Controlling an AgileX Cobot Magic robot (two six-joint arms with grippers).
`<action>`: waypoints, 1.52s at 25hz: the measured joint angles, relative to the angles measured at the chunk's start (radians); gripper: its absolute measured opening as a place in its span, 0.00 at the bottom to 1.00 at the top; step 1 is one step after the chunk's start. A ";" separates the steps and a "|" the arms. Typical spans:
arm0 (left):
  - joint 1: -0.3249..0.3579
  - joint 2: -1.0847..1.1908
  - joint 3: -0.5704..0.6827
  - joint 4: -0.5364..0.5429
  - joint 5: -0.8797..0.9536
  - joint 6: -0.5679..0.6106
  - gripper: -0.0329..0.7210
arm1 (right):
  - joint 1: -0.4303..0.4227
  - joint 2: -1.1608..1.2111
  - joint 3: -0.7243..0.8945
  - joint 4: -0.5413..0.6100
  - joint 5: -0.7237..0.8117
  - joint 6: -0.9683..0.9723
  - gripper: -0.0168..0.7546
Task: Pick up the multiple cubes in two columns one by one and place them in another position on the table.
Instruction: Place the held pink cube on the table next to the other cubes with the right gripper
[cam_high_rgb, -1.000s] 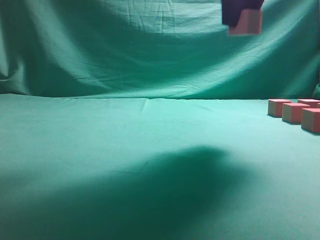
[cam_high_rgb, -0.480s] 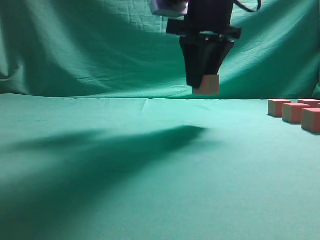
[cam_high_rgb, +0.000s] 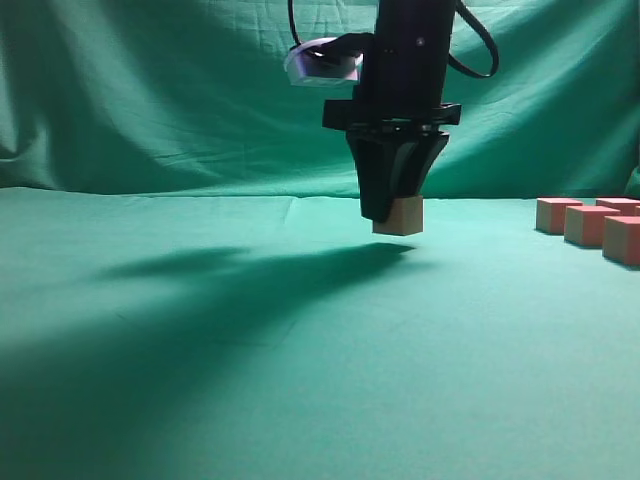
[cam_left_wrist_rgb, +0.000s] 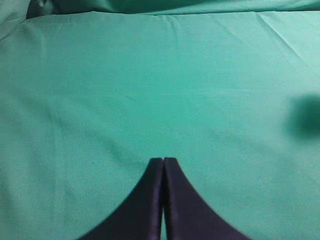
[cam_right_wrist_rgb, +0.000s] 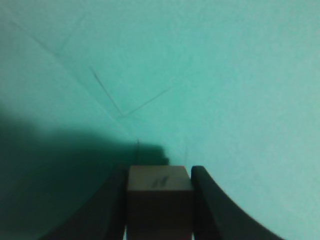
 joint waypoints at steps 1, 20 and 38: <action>0.000 0.000 0.000 0.000 0.000 0.000 0.04 | 0.000 0.002 -0.002 0.009 -0.015 0.000 0.38; 0.000 0.000 0.000 0.000 0.000 0.000 0.04 | 0.002 0.035 -0.011 0.022 -0.038 0.092 0.38; 0.000 0.000 0.000 0.000 0.000 0.000 0.04 | 0.002 -0.004 -0.163 0.022 0.116 0.092 0.89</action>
